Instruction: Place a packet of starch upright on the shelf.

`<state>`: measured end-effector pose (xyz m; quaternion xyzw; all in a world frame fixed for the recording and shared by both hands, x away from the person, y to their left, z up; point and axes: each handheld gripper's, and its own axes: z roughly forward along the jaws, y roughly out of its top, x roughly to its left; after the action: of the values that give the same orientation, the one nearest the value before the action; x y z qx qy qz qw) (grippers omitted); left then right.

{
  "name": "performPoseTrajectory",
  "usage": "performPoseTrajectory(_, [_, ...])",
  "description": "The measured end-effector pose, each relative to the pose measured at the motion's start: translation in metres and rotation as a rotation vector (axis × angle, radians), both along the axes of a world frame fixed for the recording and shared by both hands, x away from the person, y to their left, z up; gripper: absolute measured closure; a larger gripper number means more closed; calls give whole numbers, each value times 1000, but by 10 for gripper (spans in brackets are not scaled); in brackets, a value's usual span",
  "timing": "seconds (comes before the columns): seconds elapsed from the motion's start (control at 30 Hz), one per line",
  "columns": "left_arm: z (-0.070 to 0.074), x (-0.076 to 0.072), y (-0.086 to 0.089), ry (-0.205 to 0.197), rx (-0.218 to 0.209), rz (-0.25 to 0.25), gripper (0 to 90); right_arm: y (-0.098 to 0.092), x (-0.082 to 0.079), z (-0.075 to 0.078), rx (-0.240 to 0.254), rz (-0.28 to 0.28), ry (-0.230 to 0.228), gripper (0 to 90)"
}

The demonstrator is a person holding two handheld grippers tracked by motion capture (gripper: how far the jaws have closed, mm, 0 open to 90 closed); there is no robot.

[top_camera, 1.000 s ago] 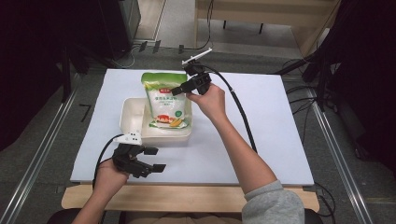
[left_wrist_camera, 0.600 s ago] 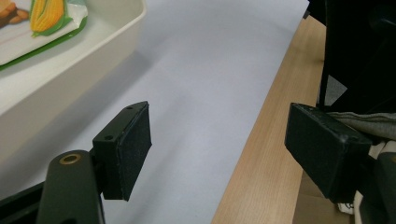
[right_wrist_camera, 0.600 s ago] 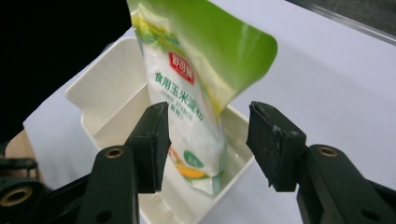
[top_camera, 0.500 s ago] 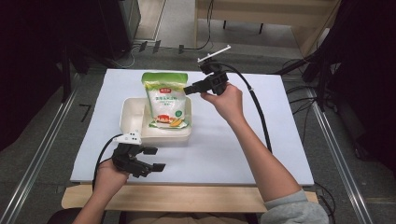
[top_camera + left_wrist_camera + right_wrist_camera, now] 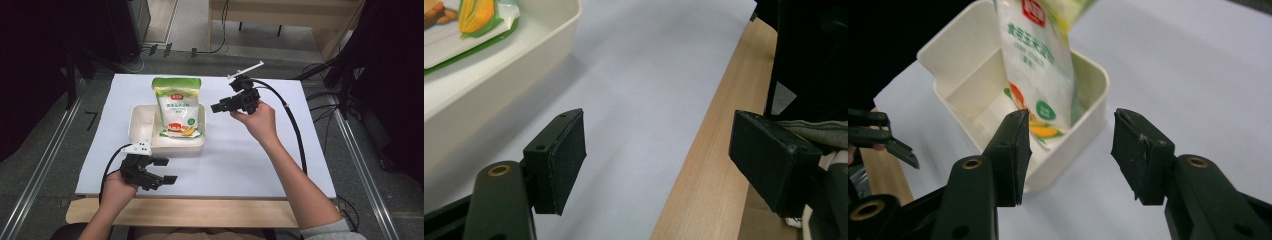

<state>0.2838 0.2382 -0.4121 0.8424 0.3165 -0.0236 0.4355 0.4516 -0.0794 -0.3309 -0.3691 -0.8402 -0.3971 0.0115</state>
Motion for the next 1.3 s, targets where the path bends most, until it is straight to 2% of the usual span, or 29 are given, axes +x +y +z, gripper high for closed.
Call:
performPoseTrajectory(0.13, [1, -1, -1, -5, 2, -7, 237, -9, -7, -12, 8, -11, 3, 511])
performPoseTrajectory(0.17, [0, -1, -1, -6, 4, -11, 237, -14, -14, -17, 14, -9, -3, 511])
performPoseTrajectory(0.33, [0, -1, -2, -7, 2, -11, 237, -23, -28, -23, 14, -15, -13, 510])
performPoseTrajectory(0.43, [0, -1, -2, -6, 4, -9, 237, -33, -41, -32, 38, -26, -24, 509])
performPoseTrajectory(0.6, [0, -1, -2, -4, 5, -13, 237, -40, -54, -43, 49, -32, -23, 508])
performPoseTrajectory(0.63, [0, -1, -2, -6, 5, -15, 237, -43, -60, -48, 63, -37, -18, 505])
performPoseTrajectory(0.8, [0, -1, -2, -6, 6, -14, 237, -49, -75, -61, 58, -38, -17, 487])
performPoseTrajectory(0.93, [1, -2, -3, -16, 3, -4, 237, -57, -91, -74, 71, -50, -64, 428])
performPoseTrajectory(1.07, [2, -1, -4, -17, 6, -23, 237, -58, -94, -87, 63, -57, -11, 453])
performPoseTrajectory(1.17, [1, -1, -5, -10, 0, -32, 237, -54, -94, -93, 45, -46, -5, 465])
performPoseTrajectory(1.3, [0, 0, -8, -3, 27, -39, 237, -48, -91, -100, 35, -22, -7, 463])
